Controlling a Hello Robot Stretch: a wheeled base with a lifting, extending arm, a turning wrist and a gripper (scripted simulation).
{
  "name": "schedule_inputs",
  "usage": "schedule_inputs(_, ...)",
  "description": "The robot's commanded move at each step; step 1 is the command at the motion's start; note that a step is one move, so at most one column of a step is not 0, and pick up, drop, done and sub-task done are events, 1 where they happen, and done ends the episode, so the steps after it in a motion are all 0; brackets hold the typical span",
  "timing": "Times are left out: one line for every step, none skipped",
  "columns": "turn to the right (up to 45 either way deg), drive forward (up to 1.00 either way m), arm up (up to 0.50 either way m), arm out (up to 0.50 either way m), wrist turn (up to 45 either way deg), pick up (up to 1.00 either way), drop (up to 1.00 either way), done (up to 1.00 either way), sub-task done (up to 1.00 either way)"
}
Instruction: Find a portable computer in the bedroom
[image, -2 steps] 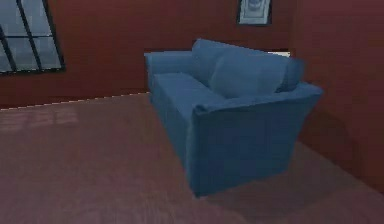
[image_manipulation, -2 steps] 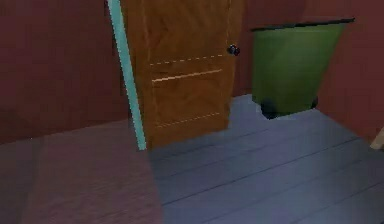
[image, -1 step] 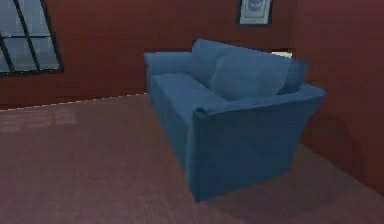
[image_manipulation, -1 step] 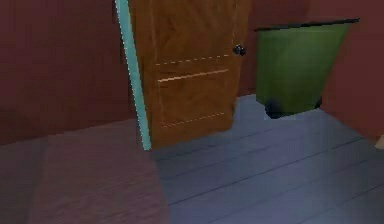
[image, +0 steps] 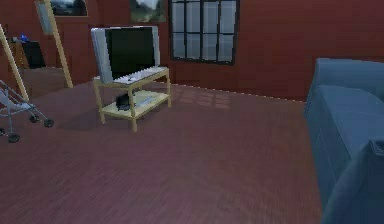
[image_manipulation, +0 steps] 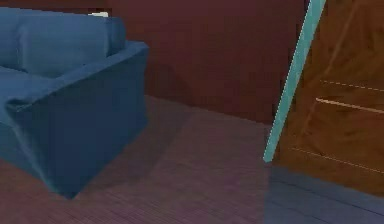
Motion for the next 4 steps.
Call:
schedule_inputs(-18.0, 0.00, 0.00, 0.00, 0.0, 0.00, 0.00, 0.00, 0.00)
schedule_inputs(0.0, 0.25, 0.00, 0.00, 0.0, 0.00, 0.00, 0.00, 0.00)
schedule_inputs(24.0, 0.00, 0.00, 0.00, 0.0, 0.00, 0.00, 0.00, 0.00)
schedule_inputs(0.0, 1.00, 0.00, 0.00, 0.0, 0.00, 0.00, 0.00, 0.00)
